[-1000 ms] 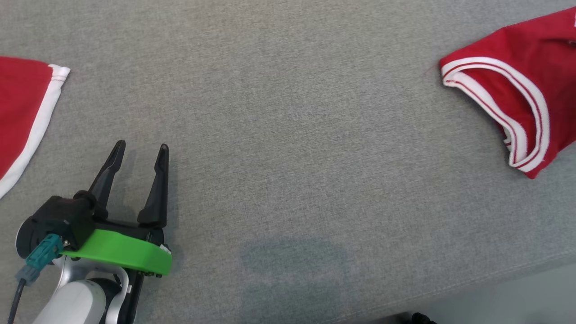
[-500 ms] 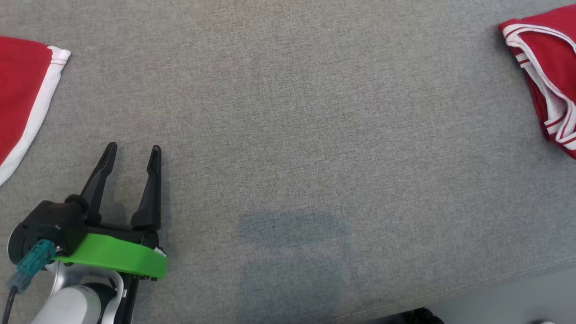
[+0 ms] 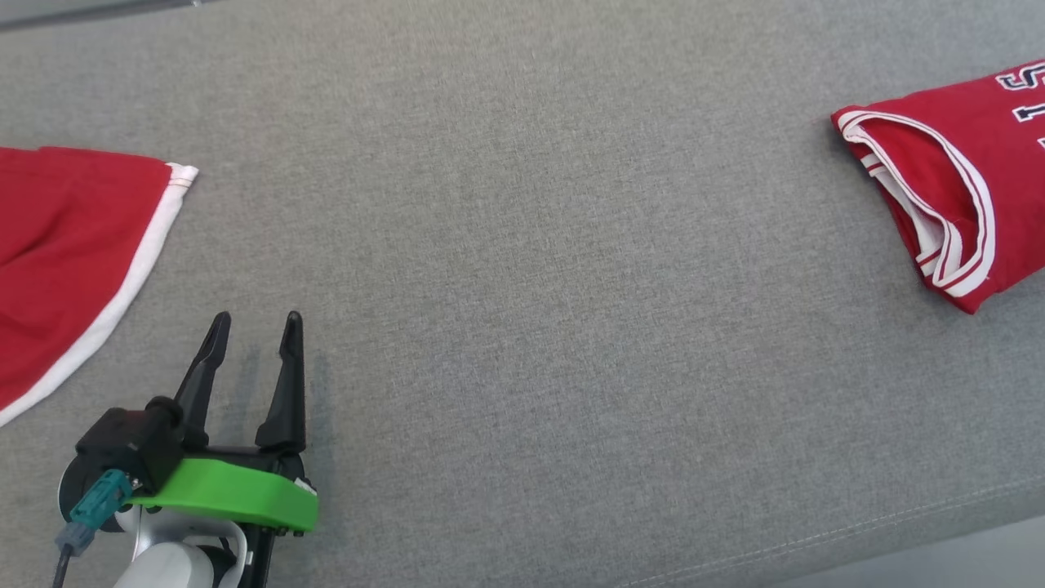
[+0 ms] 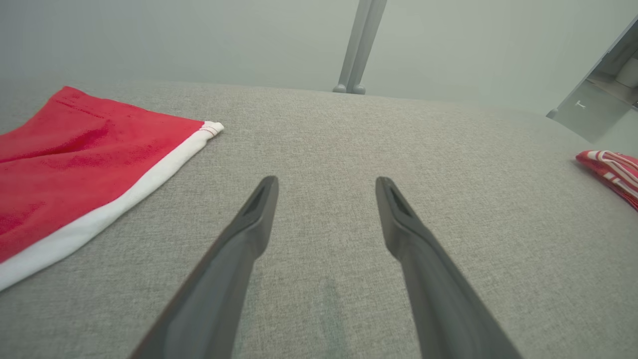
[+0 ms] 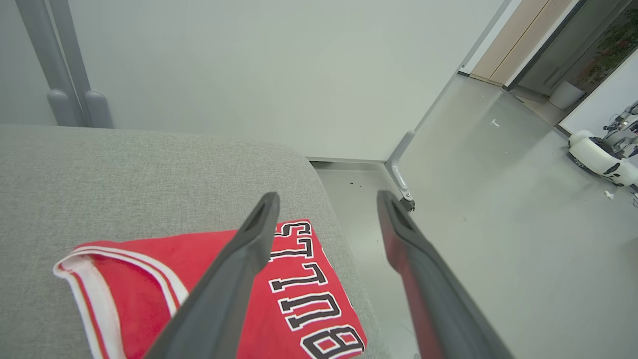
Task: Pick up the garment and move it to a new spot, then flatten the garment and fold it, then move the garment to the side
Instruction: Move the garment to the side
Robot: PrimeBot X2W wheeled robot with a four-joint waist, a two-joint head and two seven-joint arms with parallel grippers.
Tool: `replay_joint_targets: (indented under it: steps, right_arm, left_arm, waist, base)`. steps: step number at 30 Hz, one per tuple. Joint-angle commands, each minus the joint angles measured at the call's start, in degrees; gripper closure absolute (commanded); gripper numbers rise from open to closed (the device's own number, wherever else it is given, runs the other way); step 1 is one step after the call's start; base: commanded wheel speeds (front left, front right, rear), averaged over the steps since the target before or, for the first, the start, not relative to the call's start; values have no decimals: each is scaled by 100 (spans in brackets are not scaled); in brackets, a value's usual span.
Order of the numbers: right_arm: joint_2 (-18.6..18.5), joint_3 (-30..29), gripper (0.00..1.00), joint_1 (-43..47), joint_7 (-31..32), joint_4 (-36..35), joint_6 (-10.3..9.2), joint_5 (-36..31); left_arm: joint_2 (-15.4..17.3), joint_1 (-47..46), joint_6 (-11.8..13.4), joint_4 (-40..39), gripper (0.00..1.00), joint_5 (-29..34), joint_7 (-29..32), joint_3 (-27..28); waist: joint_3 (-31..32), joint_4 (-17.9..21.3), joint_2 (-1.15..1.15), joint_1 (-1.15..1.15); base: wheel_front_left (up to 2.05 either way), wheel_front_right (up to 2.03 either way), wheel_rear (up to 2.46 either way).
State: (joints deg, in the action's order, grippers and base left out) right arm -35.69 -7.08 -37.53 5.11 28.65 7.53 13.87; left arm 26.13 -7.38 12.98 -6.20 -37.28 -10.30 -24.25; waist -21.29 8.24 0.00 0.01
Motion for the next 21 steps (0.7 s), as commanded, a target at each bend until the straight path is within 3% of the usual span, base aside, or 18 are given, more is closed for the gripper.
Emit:
replay_joint_targets:
  steps: [1,7,11,12,17,21]
  right_arm:
    - [-23,-69,0,405,-183,-260,-9,101]
    - [371,-390,0,1838,-610,-1529,-9,336]
    - [929,-542,0,2711,-821,-2224,-6,146]
    - [929,-542,0,2711,-821,-2224,-6,146]
    - [1750,-448,0,3570,-1278,-2674,-8,-119]
    - [2201,-219,0,4076,-1727,-2499,-9,-343]
  left_arm:
    - [-64,113,-20,94,0,-90,-119,60]
    - [-193,363,-3,488,0,-171,-365,324]
    - [-298,511,-84,708,0,-148,-446,483]
    - [-298,511,-84,708,0,-148,-446,483]
    - [-443,663,-259,904,0,-27,-496,677]
    - [-623,778,-380,981,0,243,-488,944]
  waist:
    - [785,-249,0,-1]
    - [1204,-469,0,-1]
    - [1394,-638,0,-1]
    - [1394,-638,0,-1]
    - [1612,-807,0,-1]
    - [1757,-947,0,-1]
  base:
    - [0,0,0]
    - [0,0,0]
    - [0,0,0]
    - [0,0,0]
    - [0,0,0]
    - [0,0,0]
